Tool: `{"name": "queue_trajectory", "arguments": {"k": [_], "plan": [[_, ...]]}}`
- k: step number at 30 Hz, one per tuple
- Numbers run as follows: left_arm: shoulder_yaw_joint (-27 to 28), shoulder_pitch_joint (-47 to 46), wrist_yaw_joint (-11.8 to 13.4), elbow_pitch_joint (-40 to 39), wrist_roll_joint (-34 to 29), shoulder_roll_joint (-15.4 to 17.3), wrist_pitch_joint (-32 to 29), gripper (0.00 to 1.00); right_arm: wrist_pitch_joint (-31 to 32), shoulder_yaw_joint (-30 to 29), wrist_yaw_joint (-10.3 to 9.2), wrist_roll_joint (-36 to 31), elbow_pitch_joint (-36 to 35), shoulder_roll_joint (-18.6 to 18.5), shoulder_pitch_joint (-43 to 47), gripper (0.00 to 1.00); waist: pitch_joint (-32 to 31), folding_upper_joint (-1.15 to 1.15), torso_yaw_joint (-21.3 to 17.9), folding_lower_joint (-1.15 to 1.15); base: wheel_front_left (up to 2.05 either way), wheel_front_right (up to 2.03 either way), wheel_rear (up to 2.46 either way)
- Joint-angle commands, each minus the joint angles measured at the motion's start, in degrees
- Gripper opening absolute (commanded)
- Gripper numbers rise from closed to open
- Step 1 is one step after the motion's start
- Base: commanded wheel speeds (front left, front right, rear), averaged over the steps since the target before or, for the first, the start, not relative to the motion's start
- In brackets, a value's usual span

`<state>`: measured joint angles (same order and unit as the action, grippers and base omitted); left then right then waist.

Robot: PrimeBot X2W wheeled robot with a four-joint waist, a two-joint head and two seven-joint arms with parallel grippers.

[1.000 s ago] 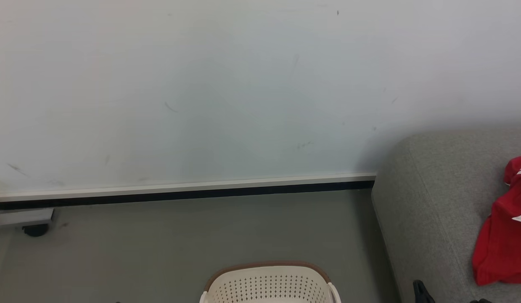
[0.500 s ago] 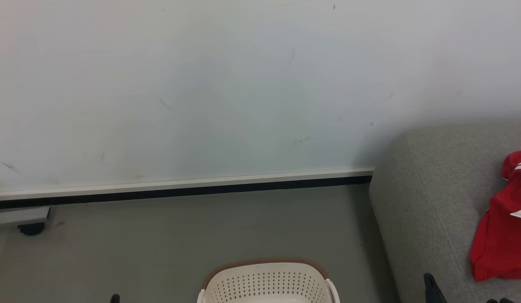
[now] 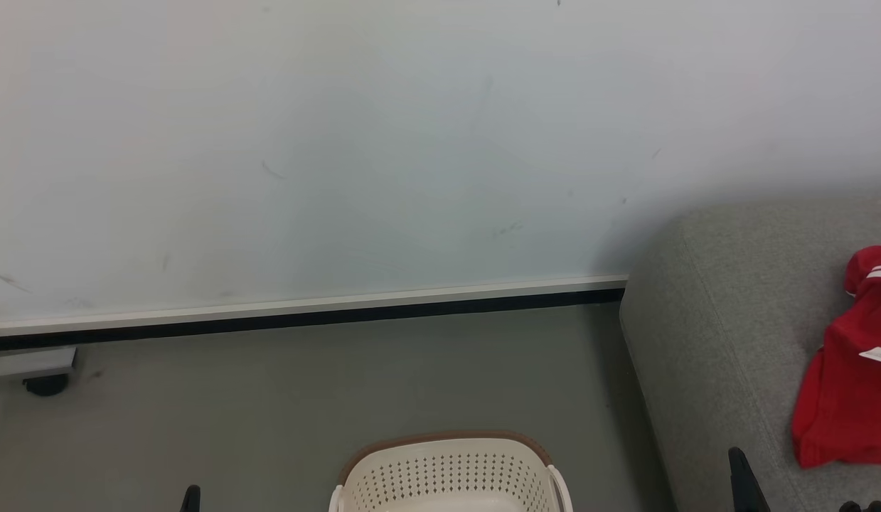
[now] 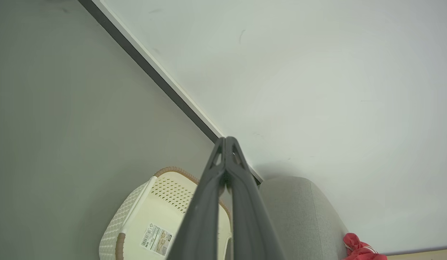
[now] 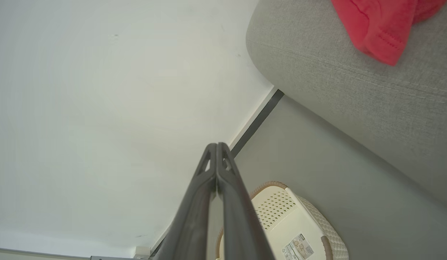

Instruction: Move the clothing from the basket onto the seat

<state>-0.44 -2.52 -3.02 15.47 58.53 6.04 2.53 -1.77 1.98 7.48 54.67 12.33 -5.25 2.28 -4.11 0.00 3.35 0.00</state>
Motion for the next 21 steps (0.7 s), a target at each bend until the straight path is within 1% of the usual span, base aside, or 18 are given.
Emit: {"name": "queue_trajectory", "arguments": {"k": [1,17,21], "plan": [[0.64,-1.32,-0.49,-0.49,1.88,0.09,-0.54,0.00,0.25,-0.51,0.01,2.09,-0.68,0.01,-1.45,0.00,0.11,0.00,-0.09,0.00,0.00,0.00,0.00],[2.29,-2.53,-1.58,-0.36,10.55,-0.81,-3.39,0.00,1.82,-2.65,0.01,12.16,-0.83,0.55,-2.70,0.00,1.01,0.00,-0.79,0.00,0.00,0.00,0.00],[2.60,-2.76,-1.84,-0.34,12.14,-0.97,-3.88,0.00,2.19,-3.03,0.01,13.80,-0.87,0.65,-3.01,0.00,1.18,0.00,-0.92,0.00,0.00,0.00,0.00]]}}
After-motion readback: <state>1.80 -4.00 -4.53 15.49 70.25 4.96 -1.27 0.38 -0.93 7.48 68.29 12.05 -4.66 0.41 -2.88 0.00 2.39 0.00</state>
